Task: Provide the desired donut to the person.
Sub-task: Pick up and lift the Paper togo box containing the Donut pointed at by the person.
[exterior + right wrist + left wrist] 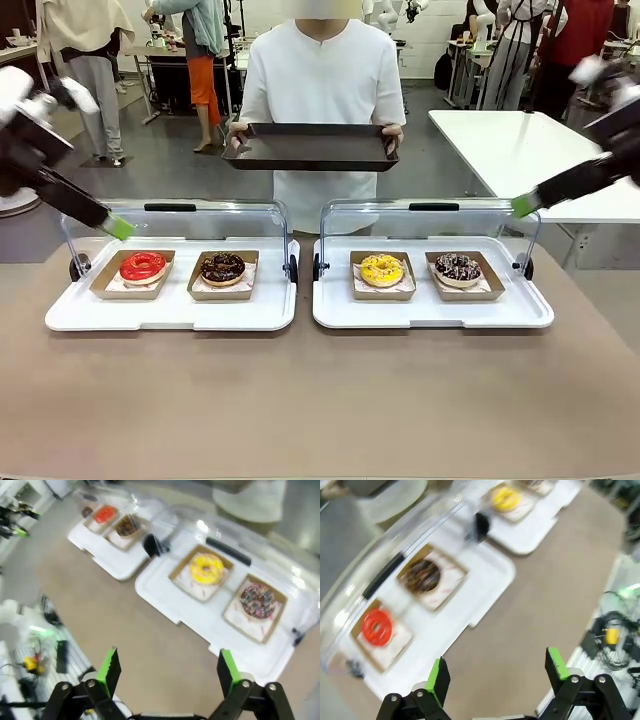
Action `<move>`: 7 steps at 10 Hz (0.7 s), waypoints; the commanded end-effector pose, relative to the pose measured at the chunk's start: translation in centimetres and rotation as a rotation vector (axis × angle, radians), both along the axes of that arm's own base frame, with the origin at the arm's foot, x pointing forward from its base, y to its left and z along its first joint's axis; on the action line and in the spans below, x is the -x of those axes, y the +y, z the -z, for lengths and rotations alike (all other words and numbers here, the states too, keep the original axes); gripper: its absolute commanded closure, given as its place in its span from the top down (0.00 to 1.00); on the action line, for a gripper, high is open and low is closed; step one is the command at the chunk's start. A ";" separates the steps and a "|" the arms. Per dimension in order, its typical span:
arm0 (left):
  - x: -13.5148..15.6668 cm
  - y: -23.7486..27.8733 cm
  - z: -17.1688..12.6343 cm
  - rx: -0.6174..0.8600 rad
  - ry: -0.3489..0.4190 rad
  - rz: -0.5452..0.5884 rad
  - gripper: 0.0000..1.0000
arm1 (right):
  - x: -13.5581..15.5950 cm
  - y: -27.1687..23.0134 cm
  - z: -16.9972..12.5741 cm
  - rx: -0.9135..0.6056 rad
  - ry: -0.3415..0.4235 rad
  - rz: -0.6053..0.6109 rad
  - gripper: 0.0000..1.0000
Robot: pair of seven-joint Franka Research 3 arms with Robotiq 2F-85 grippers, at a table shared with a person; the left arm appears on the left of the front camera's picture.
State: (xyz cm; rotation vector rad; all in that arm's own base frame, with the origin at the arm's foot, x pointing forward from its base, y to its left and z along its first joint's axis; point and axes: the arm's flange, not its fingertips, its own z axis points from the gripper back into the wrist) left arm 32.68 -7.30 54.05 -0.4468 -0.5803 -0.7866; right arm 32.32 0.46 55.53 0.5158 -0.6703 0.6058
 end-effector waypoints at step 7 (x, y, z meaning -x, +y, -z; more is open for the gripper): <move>-4.9 14.3 -2.7 0.447 -0.172 0.345 1.00 | -0.1 -14.9 -2.8 -0.454 -0.335 -0.437 1.00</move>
